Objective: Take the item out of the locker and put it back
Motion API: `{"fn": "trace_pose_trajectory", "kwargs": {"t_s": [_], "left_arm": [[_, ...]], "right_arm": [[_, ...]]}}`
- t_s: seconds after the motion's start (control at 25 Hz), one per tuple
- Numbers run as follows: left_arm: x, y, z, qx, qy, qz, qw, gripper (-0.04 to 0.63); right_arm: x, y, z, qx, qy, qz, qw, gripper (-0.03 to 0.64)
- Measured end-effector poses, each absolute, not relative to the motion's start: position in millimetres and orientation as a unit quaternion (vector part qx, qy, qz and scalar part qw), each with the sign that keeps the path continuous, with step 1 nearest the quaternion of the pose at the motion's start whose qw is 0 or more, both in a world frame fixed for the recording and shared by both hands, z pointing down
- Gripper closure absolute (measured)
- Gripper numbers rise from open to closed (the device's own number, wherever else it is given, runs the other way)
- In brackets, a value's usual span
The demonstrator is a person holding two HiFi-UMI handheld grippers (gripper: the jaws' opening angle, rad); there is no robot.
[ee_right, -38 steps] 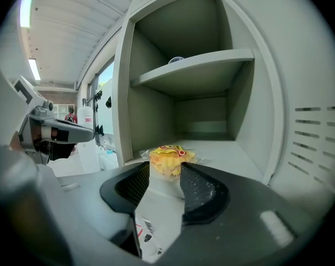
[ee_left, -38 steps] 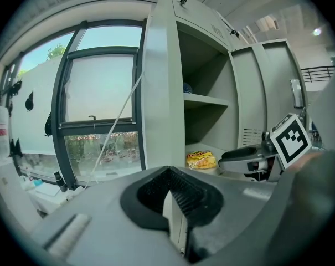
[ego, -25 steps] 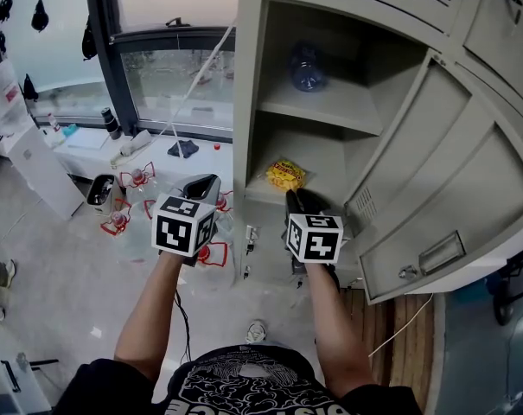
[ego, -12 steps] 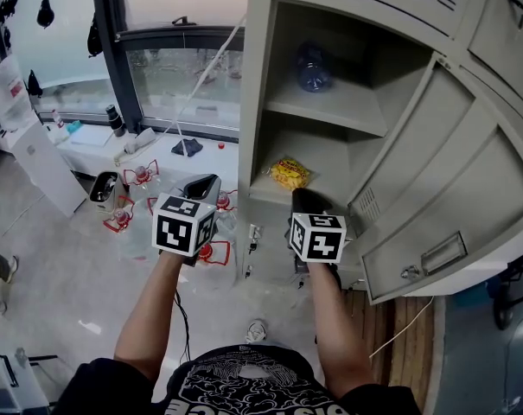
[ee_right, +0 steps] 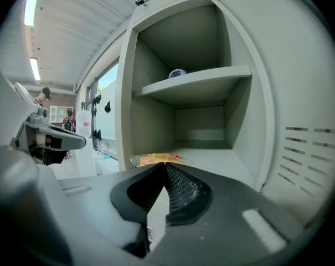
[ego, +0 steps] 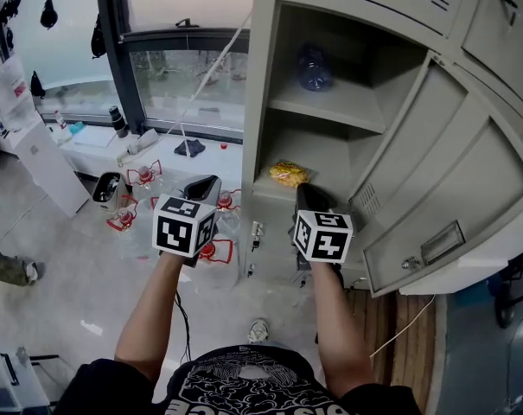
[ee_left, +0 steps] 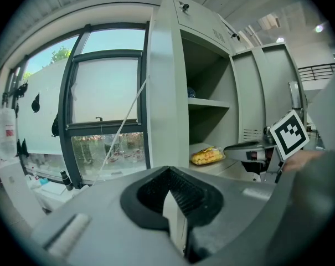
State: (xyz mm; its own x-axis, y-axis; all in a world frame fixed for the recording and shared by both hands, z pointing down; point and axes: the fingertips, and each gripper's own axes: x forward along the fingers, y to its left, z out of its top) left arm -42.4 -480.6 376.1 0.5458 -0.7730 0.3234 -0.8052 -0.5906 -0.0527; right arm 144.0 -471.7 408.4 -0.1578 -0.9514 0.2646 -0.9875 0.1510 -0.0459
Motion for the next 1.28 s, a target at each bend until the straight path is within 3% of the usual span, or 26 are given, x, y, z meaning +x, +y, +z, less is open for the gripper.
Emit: {"fn": "trace_pose_trajectory", "kwargs": {"t_s": [1.28], "left_arm": [[-57, -393, 374, 0.892, -0.427, 0.144, 0.049, 0.594]], "right_arm": [[126, -368, 375, 0.661, -0.744, 0.077, 0.061, 0.591]]}}
